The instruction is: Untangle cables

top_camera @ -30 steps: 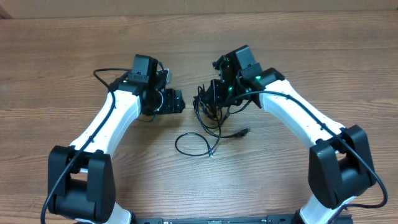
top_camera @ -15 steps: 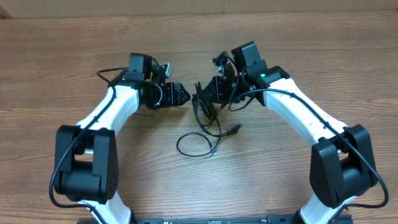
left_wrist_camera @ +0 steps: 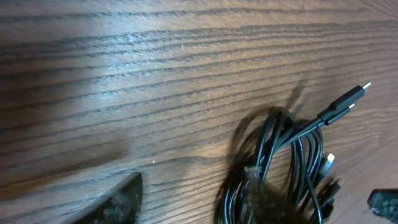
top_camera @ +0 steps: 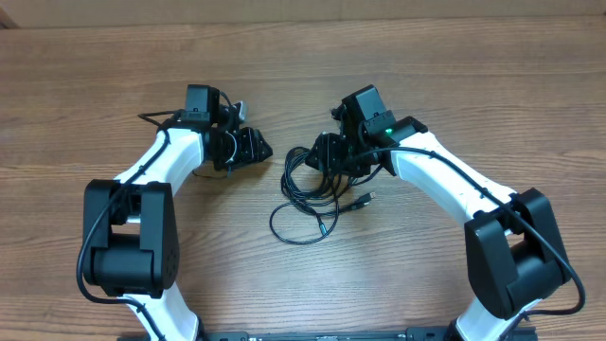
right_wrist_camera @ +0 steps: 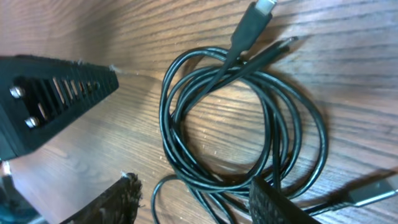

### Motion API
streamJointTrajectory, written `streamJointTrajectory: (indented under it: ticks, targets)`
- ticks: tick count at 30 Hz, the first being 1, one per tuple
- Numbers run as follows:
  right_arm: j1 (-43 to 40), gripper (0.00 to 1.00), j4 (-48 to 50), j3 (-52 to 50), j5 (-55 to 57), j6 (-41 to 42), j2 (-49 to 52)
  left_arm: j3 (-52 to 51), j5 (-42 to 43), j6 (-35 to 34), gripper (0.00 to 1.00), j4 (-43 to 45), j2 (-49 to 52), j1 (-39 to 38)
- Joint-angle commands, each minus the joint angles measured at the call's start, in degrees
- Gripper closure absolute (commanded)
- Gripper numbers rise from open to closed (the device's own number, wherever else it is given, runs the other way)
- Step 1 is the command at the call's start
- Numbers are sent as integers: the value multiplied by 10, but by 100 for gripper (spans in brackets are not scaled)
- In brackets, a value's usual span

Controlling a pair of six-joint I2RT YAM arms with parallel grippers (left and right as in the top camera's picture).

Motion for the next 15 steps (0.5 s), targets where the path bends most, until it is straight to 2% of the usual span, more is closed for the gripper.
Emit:
streamJointTrajectory:
  ticks: [1,2,3,4,5,7,9,10,11,15]
  targets:
    - [-3,66,11,-3,85,69,-8,3,-1,5,87,6,5,-13]
    - [-3,75,19,-3,110,80,-8,3,-1,5,91,9,5,-16]
    - [-4,87,38,-3,157,95,-7,3,-1,5,96,15,5,-20]
    - [-5,96,49,-3,174,99,-7,3,-2,5,96,20,5,-24]
    - [-7,96,70,-3,200,107,-7,3,-2,5,96,26,6,-30]
    - [-9,95,91,-3,215,115,-7,3,-2,8,96,38,12,-51]
    - [-9,87,97,-3,227,138,-6,3,-4,23,76,49,13,-67]
    - [-9,78,99,-3,227,139,-4,3,-6,22,66,55,14,-73]
    - [-9,74,99,-3,227,138,-2,3,-8,22,61,58,16,-78]
    - [-9,70,98,-3,226,138,0,3,-47,15,61,52,20,-95]
